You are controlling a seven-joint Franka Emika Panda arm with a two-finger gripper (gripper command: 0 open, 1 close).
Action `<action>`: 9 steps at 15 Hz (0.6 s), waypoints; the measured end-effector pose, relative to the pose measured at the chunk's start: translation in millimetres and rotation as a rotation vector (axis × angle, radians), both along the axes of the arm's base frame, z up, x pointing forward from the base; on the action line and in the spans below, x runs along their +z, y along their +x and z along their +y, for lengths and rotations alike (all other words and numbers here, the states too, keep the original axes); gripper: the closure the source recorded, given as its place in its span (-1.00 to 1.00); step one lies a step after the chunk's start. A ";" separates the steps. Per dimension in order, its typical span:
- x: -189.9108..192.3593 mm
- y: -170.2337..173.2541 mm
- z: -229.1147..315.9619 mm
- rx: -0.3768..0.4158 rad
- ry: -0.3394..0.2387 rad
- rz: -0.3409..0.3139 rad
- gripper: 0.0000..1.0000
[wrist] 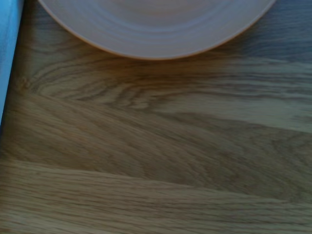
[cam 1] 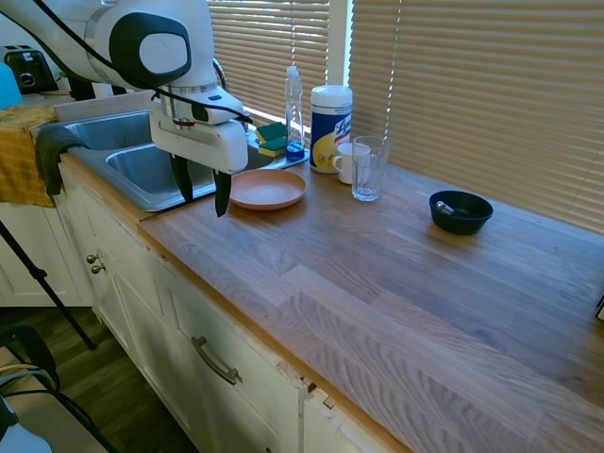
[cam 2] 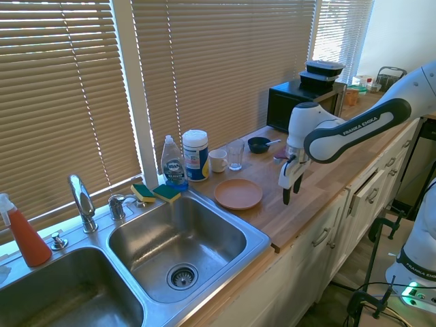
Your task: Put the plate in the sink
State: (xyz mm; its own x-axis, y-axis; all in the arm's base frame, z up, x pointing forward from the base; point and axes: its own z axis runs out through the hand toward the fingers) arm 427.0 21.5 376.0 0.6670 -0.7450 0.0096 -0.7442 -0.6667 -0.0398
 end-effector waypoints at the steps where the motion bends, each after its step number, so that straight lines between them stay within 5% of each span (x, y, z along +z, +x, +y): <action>1: -0.4 0.0 0.0 0.000 0.000 0.001 -1.00; 9: 14.5 25.6 -26.1 -0.010 0.050 -0.164 -1.00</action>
